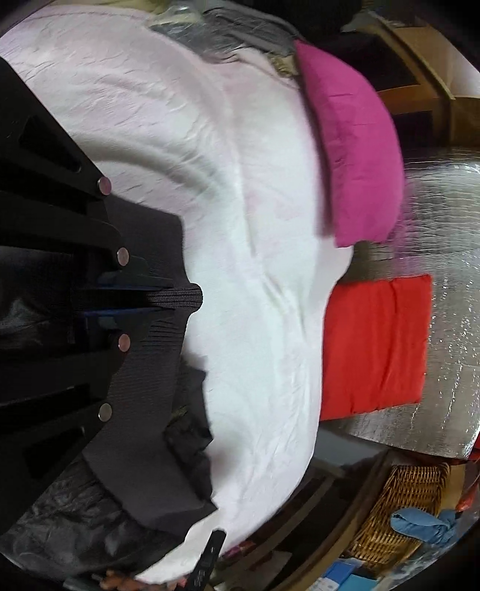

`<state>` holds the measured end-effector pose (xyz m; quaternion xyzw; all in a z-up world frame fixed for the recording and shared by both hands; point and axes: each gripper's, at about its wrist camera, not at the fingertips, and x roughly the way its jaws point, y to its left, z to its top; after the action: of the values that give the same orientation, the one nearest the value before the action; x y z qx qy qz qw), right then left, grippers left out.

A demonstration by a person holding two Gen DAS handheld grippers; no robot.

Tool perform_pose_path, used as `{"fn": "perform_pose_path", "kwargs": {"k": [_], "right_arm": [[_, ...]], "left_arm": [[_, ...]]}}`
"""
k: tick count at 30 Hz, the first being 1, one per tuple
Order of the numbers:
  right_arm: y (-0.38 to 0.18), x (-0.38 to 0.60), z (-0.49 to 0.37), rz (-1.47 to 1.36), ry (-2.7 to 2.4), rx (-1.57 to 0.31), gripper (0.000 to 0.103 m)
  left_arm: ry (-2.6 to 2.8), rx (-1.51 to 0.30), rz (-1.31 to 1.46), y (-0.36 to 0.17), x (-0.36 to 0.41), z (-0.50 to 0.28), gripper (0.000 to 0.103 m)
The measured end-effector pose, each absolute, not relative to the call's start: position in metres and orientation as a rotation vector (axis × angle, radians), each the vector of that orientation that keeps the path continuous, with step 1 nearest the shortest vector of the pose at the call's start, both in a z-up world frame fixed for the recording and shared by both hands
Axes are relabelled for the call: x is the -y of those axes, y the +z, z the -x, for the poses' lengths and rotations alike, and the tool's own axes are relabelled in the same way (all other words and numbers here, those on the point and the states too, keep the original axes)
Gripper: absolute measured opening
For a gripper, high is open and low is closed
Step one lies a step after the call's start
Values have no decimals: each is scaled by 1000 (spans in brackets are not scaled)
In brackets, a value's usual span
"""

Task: Fold large clothes

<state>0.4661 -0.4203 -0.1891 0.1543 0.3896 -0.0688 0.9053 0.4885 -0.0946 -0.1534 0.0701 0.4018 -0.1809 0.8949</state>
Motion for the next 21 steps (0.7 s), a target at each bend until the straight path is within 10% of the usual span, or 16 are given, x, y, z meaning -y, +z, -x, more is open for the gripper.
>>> {"fn": "perform_pose_path", "kwargs": {"k": [18,21], "right_arm": [[-201,363,-486,-459,197,-1018,11],[-203,345,-485,-435,231,-1048,70]], "left_arm": [[-302,-889,-183,-221,109,-515,13],[-301,-897,-180,-223,108,-514,15]]}}
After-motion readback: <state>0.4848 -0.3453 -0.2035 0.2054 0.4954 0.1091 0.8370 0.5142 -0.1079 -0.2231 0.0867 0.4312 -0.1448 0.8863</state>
